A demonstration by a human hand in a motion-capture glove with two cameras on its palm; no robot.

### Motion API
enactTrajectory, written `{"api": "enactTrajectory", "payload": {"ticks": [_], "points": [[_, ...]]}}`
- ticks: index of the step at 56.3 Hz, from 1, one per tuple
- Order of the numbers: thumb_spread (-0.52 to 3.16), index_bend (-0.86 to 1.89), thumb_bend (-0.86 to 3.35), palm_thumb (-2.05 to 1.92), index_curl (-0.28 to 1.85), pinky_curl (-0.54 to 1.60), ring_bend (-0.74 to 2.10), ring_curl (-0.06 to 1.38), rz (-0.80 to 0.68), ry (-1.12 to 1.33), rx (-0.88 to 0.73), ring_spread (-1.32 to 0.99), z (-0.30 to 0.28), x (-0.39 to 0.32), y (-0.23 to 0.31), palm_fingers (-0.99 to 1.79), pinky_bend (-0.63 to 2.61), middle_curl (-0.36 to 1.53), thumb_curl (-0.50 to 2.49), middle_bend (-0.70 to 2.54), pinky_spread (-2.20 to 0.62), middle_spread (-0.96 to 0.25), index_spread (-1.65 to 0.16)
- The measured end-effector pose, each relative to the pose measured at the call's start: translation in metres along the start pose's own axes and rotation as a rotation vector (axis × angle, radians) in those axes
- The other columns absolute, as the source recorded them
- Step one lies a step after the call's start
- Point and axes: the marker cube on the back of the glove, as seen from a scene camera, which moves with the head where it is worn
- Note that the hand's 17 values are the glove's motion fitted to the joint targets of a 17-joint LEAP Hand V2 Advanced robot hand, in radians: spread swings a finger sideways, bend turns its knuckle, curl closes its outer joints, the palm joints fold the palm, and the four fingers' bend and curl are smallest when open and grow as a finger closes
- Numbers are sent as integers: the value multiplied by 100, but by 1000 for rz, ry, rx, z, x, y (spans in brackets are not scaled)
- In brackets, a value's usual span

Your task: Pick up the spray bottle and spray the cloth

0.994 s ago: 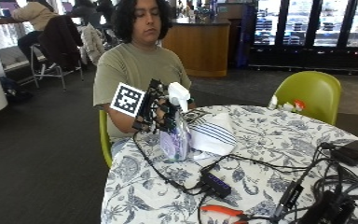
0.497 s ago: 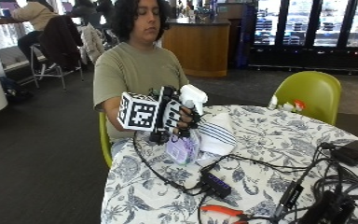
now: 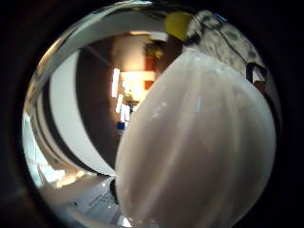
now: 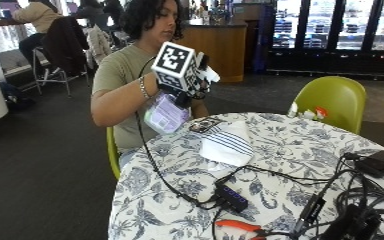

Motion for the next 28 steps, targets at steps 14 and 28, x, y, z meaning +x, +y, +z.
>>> {"api": "enactTrajectory", "payload": {"ticks": [14,28], "points": [[44,25,-3,99,50,40,64,47,340,477,-254,-19,31,-2,-34,133,38,55,68,61,-21,-17,-24],[44,23,-3,98,53,40,64,47,587,723,-412,-19,72,35,-79,132,39,55,71,62,-21,-17,-24]]}}
